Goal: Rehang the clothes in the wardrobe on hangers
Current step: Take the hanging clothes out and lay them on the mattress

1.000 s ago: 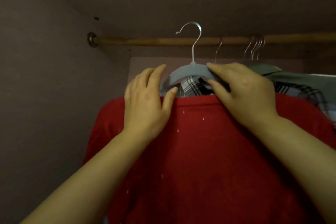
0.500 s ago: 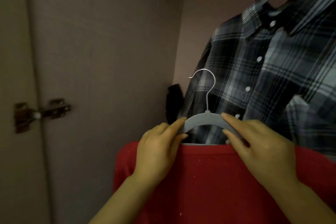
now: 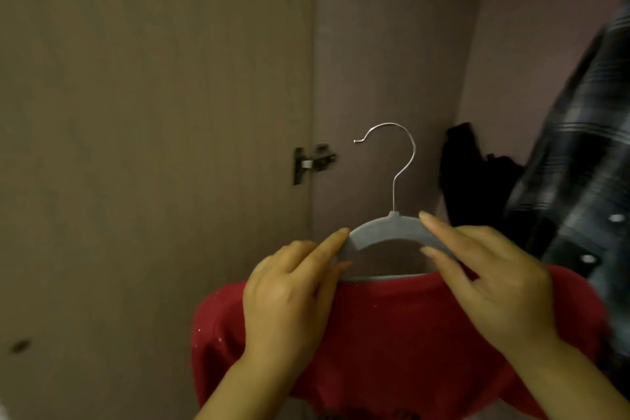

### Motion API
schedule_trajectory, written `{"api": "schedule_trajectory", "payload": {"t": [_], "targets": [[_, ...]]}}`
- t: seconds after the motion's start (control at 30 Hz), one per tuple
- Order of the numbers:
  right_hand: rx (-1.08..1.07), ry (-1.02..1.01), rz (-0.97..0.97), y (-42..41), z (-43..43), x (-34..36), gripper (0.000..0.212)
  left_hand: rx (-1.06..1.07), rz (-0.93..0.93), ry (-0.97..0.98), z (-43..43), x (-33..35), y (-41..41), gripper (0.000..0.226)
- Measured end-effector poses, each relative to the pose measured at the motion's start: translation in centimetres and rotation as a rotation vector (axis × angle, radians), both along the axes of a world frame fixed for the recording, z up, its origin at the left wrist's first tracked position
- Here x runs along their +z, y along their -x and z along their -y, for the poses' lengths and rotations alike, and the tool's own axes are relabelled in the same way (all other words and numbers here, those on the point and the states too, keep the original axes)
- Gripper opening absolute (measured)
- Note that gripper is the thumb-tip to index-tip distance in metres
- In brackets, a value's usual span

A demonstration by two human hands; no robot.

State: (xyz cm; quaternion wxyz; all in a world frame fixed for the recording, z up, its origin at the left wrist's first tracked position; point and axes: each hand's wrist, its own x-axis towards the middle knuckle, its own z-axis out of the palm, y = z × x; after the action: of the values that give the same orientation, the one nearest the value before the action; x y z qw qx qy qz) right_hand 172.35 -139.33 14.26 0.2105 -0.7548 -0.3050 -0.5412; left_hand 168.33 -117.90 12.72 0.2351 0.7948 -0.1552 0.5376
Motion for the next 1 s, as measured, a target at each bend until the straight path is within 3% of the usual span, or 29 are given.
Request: {"api": "schedule_trajectory", "payload": {"t": [0.4, 0.67, 1.0], "targets": [[0.503, 0.013, 0.015, 4.8, -19.6, -1.6, 0.033, 0.537, -0.041, -0.055, -14.8, -0.1, 14.9, 0.03], [0.948, 0.04, -0.057, 11.6, -29.3, -3.5, 0.036, 0.989, 0.027, 0.028, -18.1, -2.1, 26.3, 0.024], [1.335, 0.235, -0.176, 21.6, -40.3, -5.8, 0.053, 1.417, -0.068, 0.085, -20.9, -4.4, 39.2, 0.026]]}}
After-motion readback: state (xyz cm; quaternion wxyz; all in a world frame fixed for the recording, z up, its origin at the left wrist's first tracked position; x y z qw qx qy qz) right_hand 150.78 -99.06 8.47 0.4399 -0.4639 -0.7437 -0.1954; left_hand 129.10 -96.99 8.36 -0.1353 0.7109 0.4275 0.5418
